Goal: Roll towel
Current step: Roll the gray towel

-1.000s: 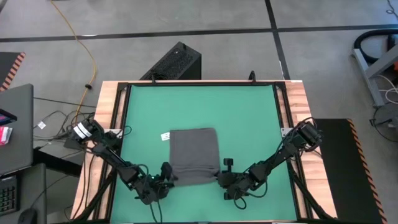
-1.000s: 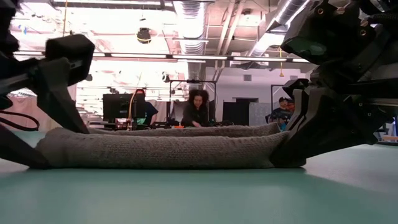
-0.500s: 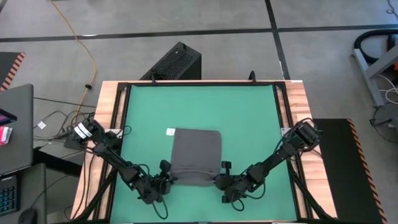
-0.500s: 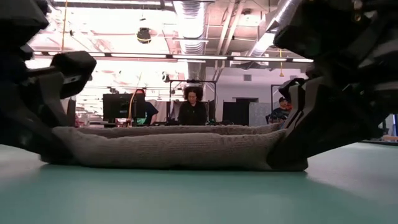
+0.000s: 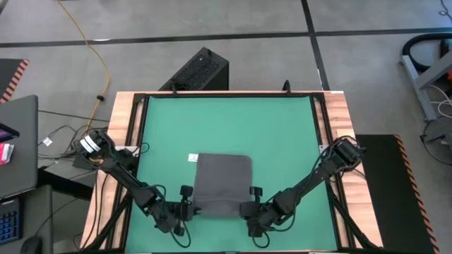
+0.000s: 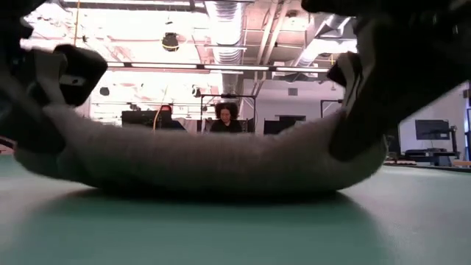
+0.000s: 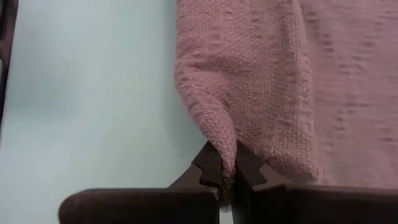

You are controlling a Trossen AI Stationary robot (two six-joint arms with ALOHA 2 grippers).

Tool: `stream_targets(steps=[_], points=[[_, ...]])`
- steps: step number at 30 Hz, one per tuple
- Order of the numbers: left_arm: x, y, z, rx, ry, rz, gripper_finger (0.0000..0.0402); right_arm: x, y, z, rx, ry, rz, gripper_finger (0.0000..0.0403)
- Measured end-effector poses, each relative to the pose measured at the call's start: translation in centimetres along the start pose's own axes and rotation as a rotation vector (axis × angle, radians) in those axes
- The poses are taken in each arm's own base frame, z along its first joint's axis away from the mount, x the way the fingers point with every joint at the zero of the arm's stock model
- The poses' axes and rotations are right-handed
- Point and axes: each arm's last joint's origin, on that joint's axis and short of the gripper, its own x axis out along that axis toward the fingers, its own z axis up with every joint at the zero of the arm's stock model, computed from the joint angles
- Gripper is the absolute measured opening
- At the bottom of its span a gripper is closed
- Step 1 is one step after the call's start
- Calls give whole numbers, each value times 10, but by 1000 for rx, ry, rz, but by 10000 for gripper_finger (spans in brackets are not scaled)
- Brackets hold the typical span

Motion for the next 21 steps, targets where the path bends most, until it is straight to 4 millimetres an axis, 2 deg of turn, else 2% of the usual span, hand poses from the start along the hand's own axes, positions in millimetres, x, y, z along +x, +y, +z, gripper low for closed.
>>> stream_targets(steps=[7,13,16,21], points=[[-10,13,19,-130,-33,-70,13,-18,1,27,31,65,32,23],[-7,23,21,-288,22,-141,13,-28,-1,26,88,221,123,23],[-2,31,19,-366,56,-158,13,-33,-9,26,147,273,87,23],[3,40,21,-364,59,-175,13,-33,-17,31,151,266,79,23]])
